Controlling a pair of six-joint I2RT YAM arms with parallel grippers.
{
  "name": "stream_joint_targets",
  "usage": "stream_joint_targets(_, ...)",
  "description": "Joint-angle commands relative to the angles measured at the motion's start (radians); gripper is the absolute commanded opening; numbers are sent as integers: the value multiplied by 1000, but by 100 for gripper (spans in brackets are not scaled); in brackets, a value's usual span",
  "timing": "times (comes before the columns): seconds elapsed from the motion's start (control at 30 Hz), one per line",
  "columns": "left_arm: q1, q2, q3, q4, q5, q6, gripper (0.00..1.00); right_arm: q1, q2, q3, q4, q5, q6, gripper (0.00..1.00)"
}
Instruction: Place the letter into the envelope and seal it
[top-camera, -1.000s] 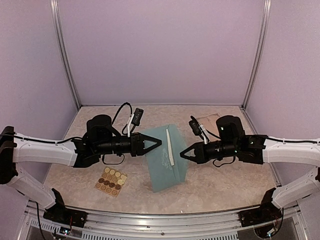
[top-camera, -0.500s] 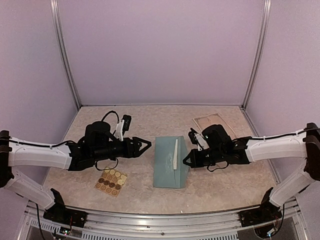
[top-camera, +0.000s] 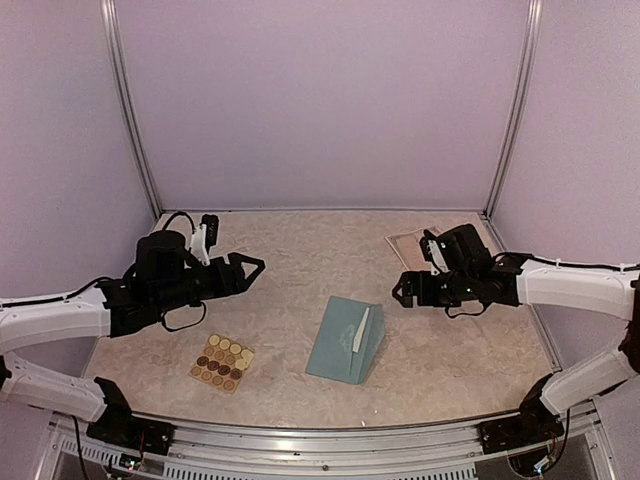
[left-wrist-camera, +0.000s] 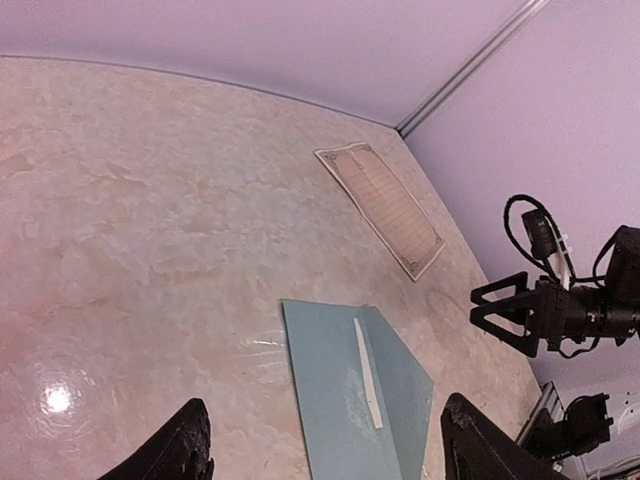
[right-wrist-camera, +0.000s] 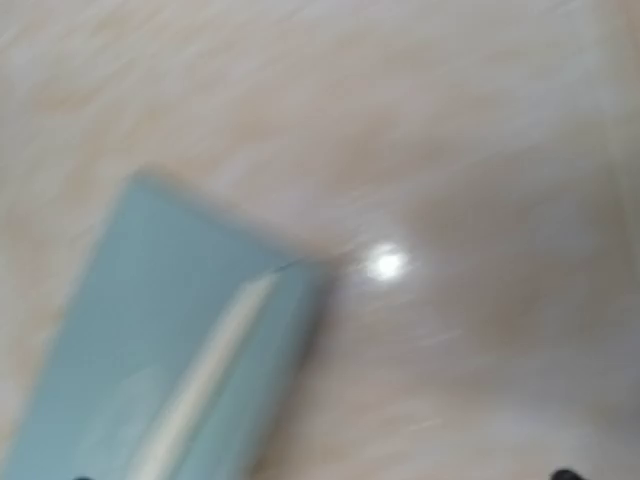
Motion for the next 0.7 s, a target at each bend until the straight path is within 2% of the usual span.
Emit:
stream_joint_targets(0.0, 138, -62, 64, -169, 71, 63, 75, -144, -28, 22, -110, 88, -105, 97)
stream_joint_targets(0.17, 343, -110, 153, -360, 140, 144, 78, -317, 14, 23, -102, 85, -182, 100)
stream_joint_targets(0.33, 519, -177, 137, -375, 149, 195, 81, -488, 117, 34, -48, 30, -223, 99)
stream_joint_targets(0.5, 589, -199, 101, -346, 126, 198, 82, -550, 259, 113, -41, 57, -251, 100)
stream_joint_targets(0.67, 604, -201, 76, -304, 137, 186, 82, -576, 386, 207, -8, 58, -287, 100)
